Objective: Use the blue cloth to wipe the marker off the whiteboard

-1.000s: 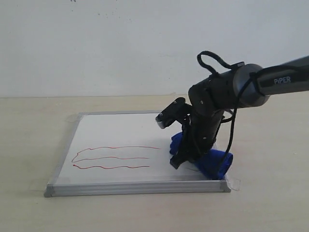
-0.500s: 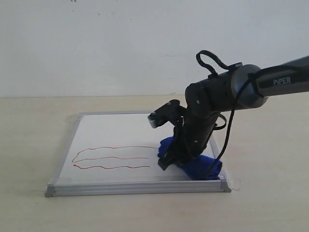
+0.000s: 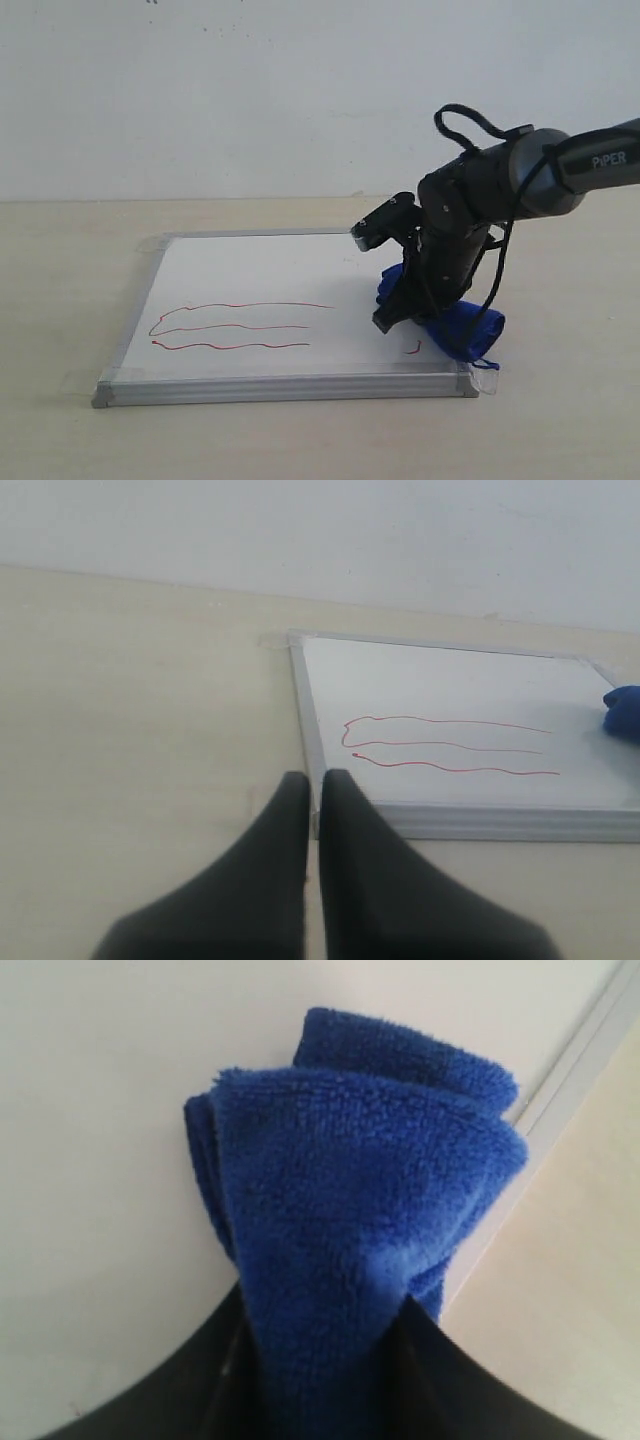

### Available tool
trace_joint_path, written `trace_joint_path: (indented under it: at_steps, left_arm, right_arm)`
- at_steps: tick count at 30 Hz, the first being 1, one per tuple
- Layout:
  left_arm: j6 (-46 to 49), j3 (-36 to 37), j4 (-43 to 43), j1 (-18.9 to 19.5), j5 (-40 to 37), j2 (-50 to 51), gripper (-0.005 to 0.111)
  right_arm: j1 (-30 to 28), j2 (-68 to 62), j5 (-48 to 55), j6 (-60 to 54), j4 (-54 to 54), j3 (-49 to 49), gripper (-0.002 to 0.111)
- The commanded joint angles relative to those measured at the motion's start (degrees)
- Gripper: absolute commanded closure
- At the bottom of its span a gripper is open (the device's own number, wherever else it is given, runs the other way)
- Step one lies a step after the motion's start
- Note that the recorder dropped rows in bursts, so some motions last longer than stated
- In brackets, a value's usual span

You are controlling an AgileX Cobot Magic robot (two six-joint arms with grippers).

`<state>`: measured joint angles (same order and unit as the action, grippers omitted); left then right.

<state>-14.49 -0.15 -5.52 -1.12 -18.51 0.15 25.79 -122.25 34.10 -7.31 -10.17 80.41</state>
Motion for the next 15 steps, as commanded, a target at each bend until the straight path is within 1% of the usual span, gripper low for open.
trace_joint_path:
  at_steps: [1,3,5,9,12,15]
  left_arm:
    - [-0.57,0.15,-0.02,-0.12,0.51,-0.15,0.103]
    - [-0.57,0.15,-0.02,-0.12,0.51,-0.15,0.103]
    - [-0.57,0.15,-0.02,-0.12,0.51,-0.15,0.103]
    - [-0.57,0.15,-0.02,-0.12,0.51,-0.15,0.103]
    - [-0.57,0.15,-0.02,-0.12,0.51,-0.15,0.103]
    - [-0.57,0.15,-0.02,-0.12,0.51,-0.15,0.103]
  right_arm:
    - [1.03,-1.66,-0.67,-12.23,19.86,-1.27,0.109]
    - [2.12,-1.66,-1.09,-16.31,25.19,-1.27,0.109]
    - [3.56,-1.66,-2.02,-17.87,27.88,-1.27,0.109]
    - [5.65,-1.66,-4.2,-17.74,28.79,-1.27,0.109]
    - [5.43,-1.66,-4.61,-17.63,28.39,-1.27,0.109]
    - [2.91,-1.66,-4.69,-15.44,24.81,-1.27,0.109]
